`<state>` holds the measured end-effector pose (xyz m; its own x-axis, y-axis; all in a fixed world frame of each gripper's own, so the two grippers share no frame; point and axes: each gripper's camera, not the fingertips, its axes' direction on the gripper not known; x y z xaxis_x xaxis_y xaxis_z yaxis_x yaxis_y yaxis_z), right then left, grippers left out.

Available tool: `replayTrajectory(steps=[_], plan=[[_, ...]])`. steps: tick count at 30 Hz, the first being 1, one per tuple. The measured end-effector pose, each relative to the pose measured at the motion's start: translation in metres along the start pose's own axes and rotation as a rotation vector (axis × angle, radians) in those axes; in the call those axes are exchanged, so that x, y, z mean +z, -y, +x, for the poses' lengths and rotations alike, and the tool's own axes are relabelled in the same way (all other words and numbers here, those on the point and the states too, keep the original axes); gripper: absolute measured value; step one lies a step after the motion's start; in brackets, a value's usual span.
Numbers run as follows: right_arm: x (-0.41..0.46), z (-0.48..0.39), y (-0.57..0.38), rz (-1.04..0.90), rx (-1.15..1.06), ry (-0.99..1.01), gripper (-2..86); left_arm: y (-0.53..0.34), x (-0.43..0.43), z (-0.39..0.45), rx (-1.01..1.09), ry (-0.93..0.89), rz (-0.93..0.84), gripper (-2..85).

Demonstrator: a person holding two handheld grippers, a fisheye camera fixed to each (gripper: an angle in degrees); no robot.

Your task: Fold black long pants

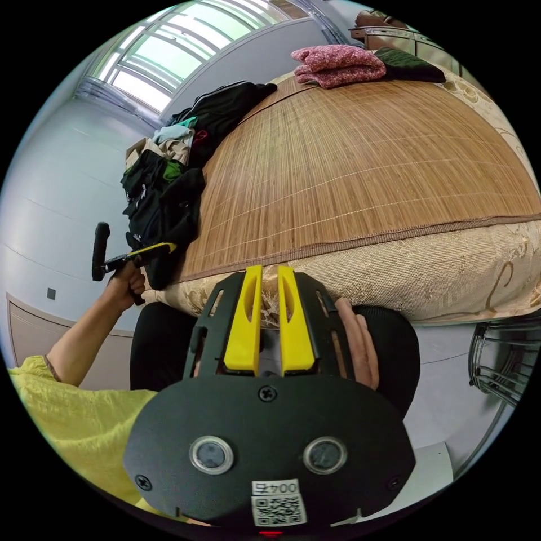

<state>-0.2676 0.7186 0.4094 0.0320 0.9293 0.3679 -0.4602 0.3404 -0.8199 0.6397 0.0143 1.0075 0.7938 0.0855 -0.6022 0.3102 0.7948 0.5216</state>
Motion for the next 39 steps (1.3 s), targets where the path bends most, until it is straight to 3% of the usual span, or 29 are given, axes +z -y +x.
replayTrajectory(steps=[4,9,13,16,19,26,39], plan=[[0.025,-0.016,0.019,-0.016,-0.039,0.042,7.7,-0.032,-0.053,-0.030,-0.067,-0.180,0.227,3.4],[0.046,-0.047,0.048,0.014,-0.070,0.063,9.5,-0.094,-0.107,-0.044,0.039,-0.287,0.383,3.0],[0.082,-0.080,0.088,-0.108,-0.015,0.061,8.9,-0.159,-0.077,-0.098,-0.164,-0.411,0.339,2.9],[0.119,-0.116,0.116,-0.211,-0.096,-0.065,9.9,-0.205,-0.048,-0.132,-0.324,-0.463,0.334,3.0],[0.166,-0.148,0.146,-0.382,-0.183,-0.253,10.1,-0.234,-0.034,-0.148,-0.359,-0.442,0.340,3.1],[0.262,-0.199,0.203,-0.589,-0.282,-0.571,10.6,-0.265,-0.022,-0.157,-0.312,-0.389,0.332,2.9],[0.338,-0.254,0.284,-0.695,-0.322,-0.492,3.4,-0.323,0.008,-0.163,-0.230,-0.390,0.337,2.1]])
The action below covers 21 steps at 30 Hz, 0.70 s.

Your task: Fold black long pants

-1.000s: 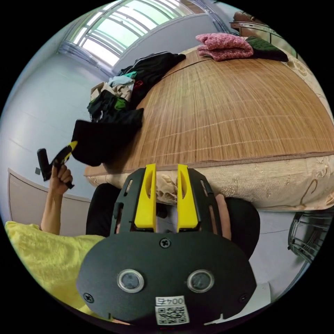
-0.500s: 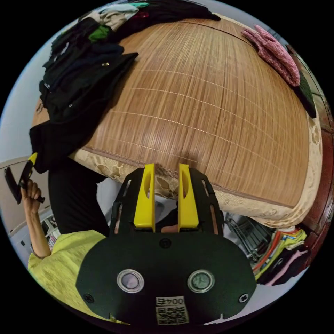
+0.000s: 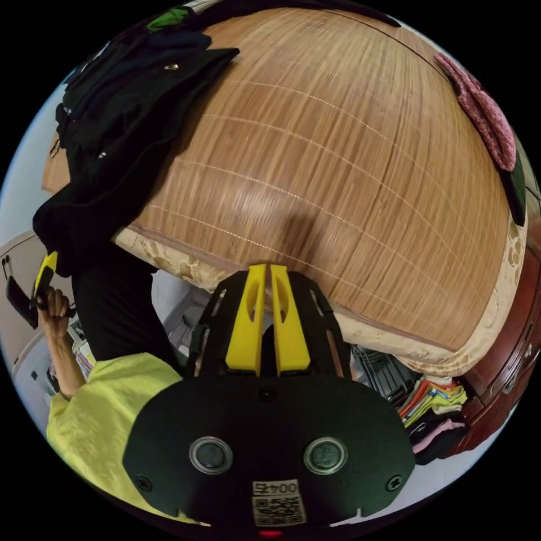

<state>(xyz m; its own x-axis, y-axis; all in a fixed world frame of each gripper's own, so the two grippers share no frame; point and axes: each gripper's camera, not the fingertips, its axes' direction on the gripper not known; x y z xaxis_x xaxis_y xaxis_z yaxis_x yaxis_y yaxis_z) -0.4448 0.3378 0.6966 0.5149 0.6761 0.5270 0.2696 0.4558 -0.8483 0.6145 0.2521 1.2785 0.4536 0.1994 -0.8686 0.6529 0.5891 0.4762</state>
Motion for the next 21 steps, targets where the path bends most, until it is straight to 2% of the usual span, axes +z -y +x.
replayTrajectory(steps=[3,5,8,13,21], plan=[[-0.026,-0.009,0.029,0.111,-0.038,0.180,5.7,-0.012,-0.002,-0.008,-0.004,-0.009,0.005,2.0],[-0.043,-0.013,0.055,0.207,-0.029,0.369,8.0,-0.018,-0.002,-0.012,-0.007,-0.013,0.005,2.0],[-0.056,-0.016,0.088,0.338,0.036,0.556,14.5,-0.026,-0.004,-0.019,-0.009,-0.013,-0.002,2.1],[-0.066,-0.024,0.134,0.470,0.166,0.684,17.0,-0.042,-0.009,-0.023,0.008,0.002,-0.002,2.2],[-0.073,-0.048,0.194,0.440,0.270,0.716,16.4,-0.066,-0.024,-0.024,0.079,-0.029,0.056,2.2]])
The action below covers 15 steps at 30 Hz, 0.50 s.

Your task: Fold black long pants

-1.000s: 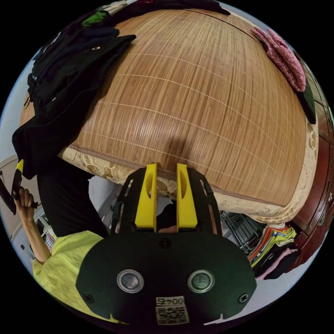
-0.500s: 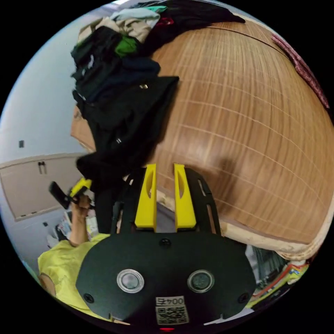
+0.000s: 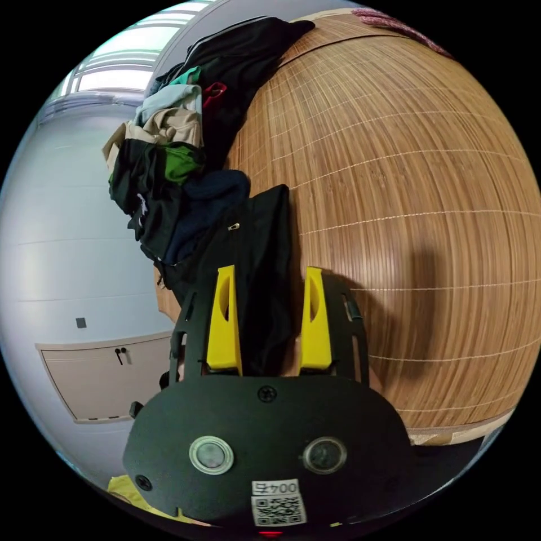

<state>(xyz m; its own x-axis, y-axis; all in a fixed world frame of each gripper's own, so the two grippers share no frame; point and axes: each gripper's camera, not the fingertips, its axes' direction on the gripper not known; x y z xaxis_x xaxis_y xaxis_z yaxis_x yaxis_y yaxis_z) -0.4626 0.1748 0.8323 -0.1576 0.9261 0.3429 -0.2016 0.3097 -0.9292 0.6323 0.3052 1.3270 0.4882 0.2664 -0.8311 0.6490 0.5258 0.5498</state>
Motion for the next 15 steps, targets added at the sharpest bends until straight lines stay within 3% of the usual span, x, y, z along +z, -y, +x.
replayTrajectory(steps=[10,15], plan=[[0.021,-0.080,0.034,0.057,-0.030,-0.096,8.0,-0.021,-0.032,0.017,0.125,-0.092,0.048,2.3],[0.022,-0.109,0.041,-0.010,0.029,0.090,4.7,-0.029,-0.036,0.015,0.098,-0.049,0.030,3.0]])
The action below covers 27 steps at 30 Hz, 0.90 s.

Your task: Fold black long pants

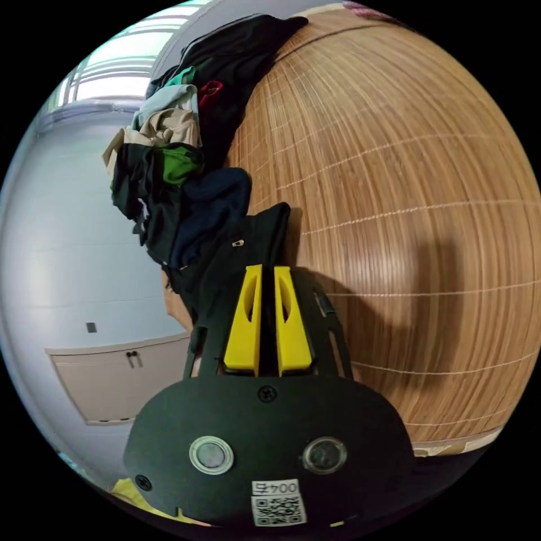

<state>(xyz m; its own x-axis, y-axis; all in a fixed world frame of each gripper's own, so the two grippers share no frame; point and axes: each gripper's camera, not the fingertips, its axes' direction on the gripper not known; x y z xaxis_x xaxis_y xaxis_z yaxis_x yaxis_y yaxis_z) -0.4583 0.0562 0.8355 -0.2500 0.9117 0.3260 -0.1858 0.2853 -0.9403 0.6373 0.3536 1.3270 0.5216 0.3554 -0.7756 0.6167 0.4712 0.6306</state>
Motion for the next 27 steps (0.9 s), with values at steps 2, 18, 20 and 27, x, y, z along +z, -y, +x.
replayTrajectory(steps=[2,18,20,27], plan=[[0.001,-0.019,-0.001,-0.005,-0.013,0.074,5.7,-0.002,-0.003,0.001,0.005,0.024,-0.011,3.6],[-0.008,-0.221,-0.014,-0.045,-0.097,-0.012,3.4,0.022,0.018,0.048,0.150,0.192,-0.200,5.2],[-0.026,-0.289,-0.022,-0.021,-0.253,-0.090,3.0,0.025,0.004,0.059,0.176,0.183,-0.124,4.4],[-0.101,-0.529,-0.064,0.064,-0.787,-0.276,2.2,0.046,-0.074,0.086,0.112,0.157,0.167,3.6]])
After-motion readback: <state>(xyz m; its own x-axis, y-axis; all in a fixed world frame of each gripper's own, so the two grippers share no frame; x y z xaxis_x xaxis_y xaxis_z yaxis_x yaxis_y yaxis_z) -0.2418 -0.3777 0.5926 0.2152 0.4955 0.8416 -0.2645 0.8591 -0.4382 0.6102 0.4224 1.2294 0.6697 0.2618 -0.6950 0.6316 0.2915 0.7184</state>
